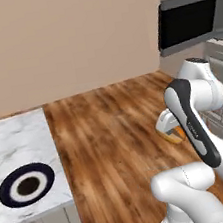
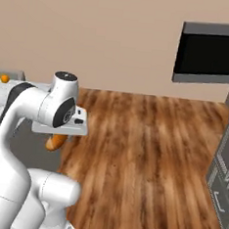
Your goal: Pick the hotdog bun from the counter and place it in the microwave. Then turn on the microwave.
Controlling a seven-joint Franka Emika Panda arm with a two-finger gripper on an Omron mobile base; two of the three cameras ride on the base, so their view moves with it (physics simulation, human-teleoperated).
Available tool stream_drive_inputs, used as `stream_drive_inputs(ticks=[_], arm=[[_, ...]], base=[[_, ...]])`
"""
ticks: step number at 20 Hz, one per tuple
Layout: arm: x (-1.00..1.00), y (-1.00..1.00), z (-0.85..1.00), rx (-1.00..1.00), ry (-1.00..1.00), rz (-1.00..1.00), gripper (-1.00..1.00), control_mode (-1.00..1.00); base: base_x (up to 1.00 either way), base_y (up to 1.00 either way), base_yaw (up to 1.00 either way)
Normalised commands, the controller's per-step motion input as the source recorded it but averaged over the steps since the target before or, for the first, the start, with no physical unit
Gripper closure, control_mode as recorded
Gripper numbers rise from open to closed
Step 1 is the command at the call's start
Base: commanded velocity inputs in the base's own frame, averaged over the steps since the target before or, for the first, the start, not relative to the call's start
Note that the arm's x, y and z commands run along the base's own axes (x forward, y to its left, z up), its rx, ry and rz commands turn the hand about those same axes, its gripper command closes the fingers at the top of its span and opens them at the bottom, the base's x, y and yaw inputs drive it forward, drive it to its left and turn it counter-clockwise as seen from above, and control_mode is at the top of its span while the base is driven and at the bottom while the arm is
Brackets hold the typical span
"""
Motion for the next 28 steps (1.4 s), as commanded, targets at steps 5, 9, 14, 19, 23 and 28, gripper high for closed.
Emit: stream_drive_inputs(ticks=[5, 9, 14, 19, 23, 28], arm=[[0.0, 0.0, 0.0, 0.0, 0.0, 0.0, 1.0, 1.0], [0.0, 0.0, 0.0, 0.0, 0.0, 0.0, 1.0, 1.0], [0.0, 0.0, 0.0, 0.0, 0.0, 0.0, 1.0, 1.0], [0.0, 0.0, 0.0, 0.0, 0.0, 0.0, 1.0, 1.0], [0.0, 0.0, 0.0, 0.0, 0.0, 0.0, 1.0, 1.0], [0.0, 0.0, 0.0, 0.0, 0.0, 0.0, 1.0, 1.0]], base=[[0.0, 0.0, -0.8], [0.0, 0.01, -0.79], [0.03, 0.08, -0.73], [0.07, 0.16, -0.62], [0.24, 0.22, -0.29], [0.42, 0.2, -0.08]])
